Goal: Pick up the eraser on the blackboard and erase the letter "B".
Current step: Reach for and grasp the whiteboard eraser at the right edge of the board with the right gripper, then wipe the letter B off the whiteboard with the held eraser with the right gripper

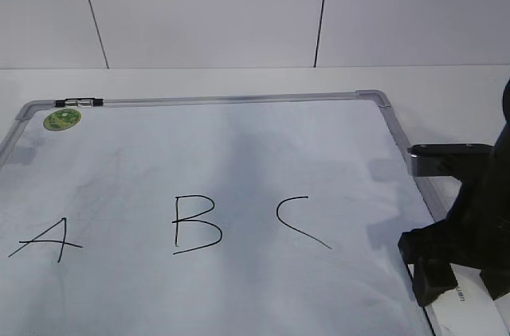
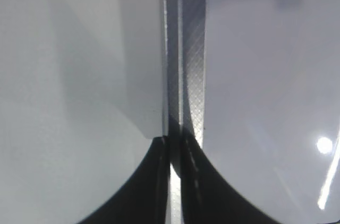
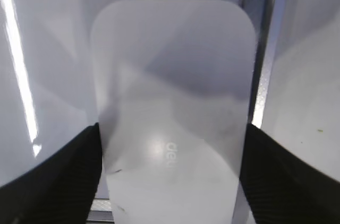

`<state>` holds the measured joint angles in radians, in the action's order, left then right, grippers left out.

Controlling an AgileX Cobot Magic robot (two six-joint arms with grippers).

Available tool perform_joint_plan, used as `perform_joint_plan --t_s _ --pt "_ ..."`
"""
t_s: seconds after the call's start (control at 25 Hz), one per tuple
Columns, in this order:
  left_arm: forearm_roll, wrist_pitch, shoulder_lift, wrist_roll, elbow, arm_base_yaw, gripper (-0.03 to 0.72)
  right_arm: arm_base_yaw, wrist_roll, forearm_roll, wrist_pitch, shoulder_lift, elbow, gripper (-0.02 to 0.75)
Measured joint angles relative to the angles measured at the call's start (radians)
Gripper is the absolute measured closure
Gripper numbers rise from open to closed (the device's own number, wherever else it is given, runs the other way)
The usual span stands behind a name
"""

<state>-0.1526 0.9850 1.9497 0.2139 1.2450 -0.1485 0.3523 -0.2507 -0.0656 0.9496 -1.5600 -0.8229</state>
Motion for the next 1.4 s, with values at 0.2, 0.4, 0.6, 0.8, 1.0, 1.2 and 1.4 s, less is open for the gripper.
perform_joint_plan --t_s 0.2,0.4,0.6,0.8,1.0,1.2,1.4 --pt "0.000 0.000 0.000 0.000 0.000 0.000 0.669 0.000 -0.002 0.000 -0.022 0.000 0.001 0.147" --pt "0.000 0.000 0.000 0.000 0.000 0.000 0.669 0.000 -0.002 0.002 -0.046 0.000 0.011 0.148" --pt "0.000 0.000 0.000 0.000 0.000 0.000 0.669 0.000 -0.002 -0.008 -0.052 0.000 0.046 0.148" --pt "0.000 0.002 0.000 0.000 0.000 0.000 0.669 0.000 -0.002 -0.013 -0.056 0.000 0.057 0.148" --pt "0.000 0.002 0.000 0.000 0.000 0.000 0.669 0.000 -0.002 -0.015 -0.072 0.000 0.057 0.148" --pt "0.000 0.002 0.000 0.000 0.000 0.000 0.669 0.000 -0.002 -0.015 -0.080 0.000 0.057 0.149" --pt "0.000 0.002 0.000 0.000 0.000 0.000 0.669 0.000 -0.002 -0.015 -0.080 0.000 0.057 0.165"
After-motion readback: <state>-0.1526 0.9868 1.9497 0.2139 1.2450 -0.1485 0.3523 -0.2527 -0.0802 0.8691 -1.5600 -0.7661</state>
